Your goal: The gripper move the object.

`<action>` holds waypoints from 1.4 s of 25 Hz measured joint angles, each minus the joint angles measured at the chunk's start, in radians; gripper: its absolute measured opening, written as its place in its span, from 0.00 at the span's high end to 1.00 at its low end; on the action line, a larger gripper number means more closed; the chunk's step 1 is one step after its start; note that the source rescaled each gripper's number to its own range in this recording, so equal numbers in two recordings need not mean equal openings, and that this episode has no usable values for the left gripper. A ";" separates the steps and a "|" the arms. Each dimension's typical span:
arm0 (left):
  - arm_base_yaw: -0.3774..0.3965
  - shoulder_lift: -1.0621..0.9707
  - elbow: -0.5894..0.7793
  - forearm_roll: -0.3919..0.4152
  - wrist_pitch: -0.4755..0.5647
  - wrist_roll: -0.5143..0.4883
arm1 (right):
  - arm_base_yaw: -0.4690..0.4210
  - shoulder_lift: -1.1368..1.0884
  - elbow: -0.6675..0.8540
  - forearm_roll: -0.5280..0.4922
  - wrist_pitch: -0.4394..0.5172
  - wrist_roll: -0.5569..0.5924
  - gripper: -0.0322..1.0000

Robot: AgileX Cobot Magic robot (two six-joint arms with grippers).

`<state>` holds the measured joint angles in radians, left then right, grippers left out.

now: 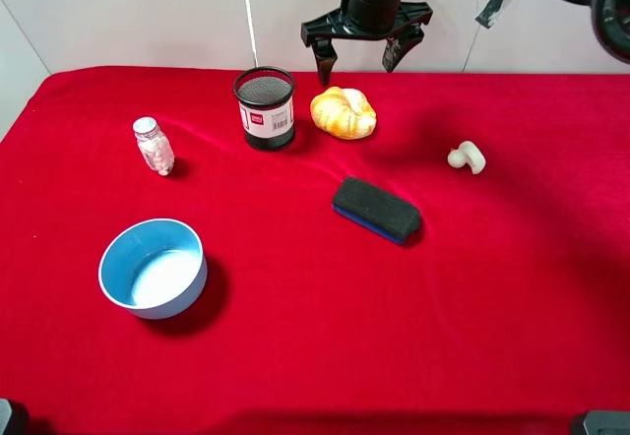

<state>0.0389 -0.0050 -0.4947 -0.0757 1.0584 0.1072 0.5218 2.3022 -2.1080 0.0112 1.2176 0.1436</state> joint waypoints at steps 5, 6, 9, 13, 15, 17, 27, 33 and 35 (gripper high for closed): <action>0.000 0.000 0.000 0.000 0.000 0.000 | 0.000 -0.040 0.000 0.029 0.001 -0.016 0.00; 0.000 0.000 0.000 0.000 0.000 0.000 | 0.000 -0.049 0.000 0.037 0.001 -0.019 0.00; 0.000 0.000 0.000 0.000 0.000 0.000 | 0.000 -0.068 0.000 0.070 0.001 -0.030 0.00; 0.000 0.000 0.000 0.000 0.000 0.000 | 0.001 -0.097 0.000 0.101 0.002 -0.045 0.00; 0.000 0.000 0.000 0.000 0.000 0.000 | 0.001 -0.118 0.005 0.114 0.003 -0.052 0.00; 0.000 0.000 0.000 0.000 0.000 0.000 | 0.001 -0.144 0.021 0.125 0.003 -0.059 0.00; 0.000 0.000 0.000 0.000 0.000 0.000 | 0.001 -0.344 0.286 0.124 0.002 -0.123 0.00; 0.000 0.000 0.000 0.000 0.000 0.000 | 0.001 -0.479 0.435 0.124 0.003 -0.144 0.00; 0.000 0.000 0.000 0.000 0.000 0.000 | 0.001 -0.515 0.471 0.124 0.003 -0.144 0.00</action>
<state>0.0389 -0.0050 -0.4947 -0.0757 1.0584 0.1072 0.5227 1.7868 -1.6369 0.1347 1.2204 0.0000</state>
